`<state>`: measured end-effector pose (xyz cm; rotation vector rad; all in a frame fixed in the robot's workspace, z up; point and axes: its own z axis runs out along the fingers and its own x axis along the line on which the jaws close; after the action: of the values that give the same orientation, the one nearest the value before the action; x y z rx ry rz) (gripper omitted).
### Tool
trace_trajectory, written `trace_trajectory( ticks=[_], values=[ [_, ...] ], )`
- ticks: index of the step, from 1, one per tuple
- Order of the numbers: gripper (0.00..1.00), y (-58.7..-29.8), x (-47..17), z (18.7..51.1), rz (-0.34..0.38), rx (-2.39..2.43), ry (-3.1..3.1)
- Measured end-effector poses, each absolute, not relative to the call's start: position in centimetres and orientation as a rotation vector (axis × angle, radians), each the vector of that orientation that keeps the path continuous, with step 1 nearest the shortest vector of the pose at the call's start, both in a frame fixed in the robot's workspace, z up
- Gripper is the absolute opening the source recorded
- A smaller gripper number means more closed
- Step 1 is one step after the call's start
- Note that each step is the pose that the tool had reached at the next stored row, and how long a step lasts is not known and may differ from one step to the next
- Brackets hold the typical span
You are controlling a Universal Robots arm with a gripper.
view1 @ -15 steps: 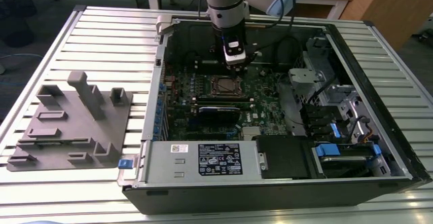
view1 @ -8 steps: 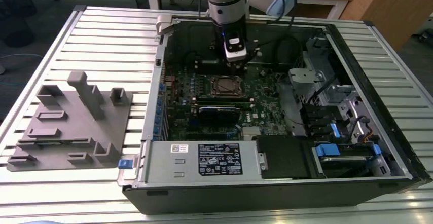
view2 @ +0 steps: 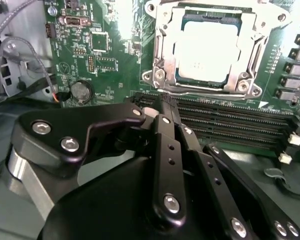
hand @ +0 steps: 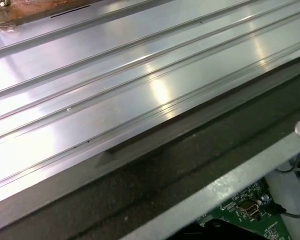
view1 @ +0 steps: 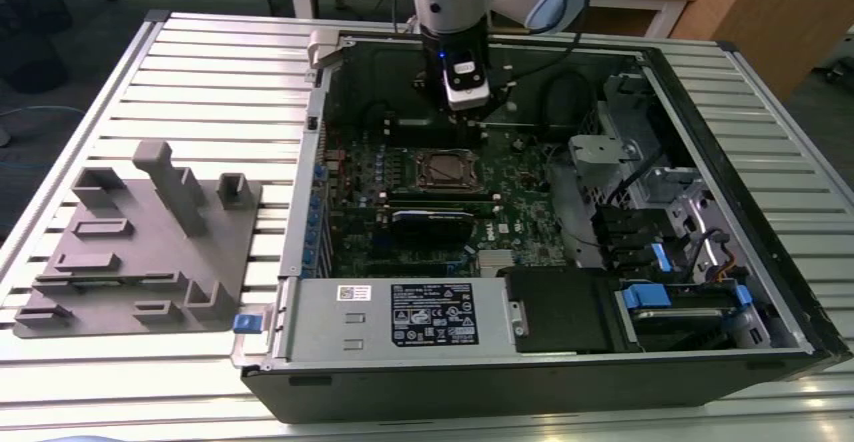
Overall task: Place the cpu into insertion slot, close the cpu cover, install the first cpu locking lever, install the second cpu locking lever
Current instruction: 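Install the first cpu locking lever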
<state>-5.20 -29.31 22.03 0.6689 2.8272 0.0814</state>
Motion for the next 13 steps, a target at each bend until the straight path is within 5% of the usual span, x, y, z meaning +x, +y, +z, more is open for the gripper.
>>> trace_trajectory(
  ticks=[13],
  values=[
    [0.11, -29.32, -5.17, 21.95, 0.025, 0.681, 2.930]
  ],
)
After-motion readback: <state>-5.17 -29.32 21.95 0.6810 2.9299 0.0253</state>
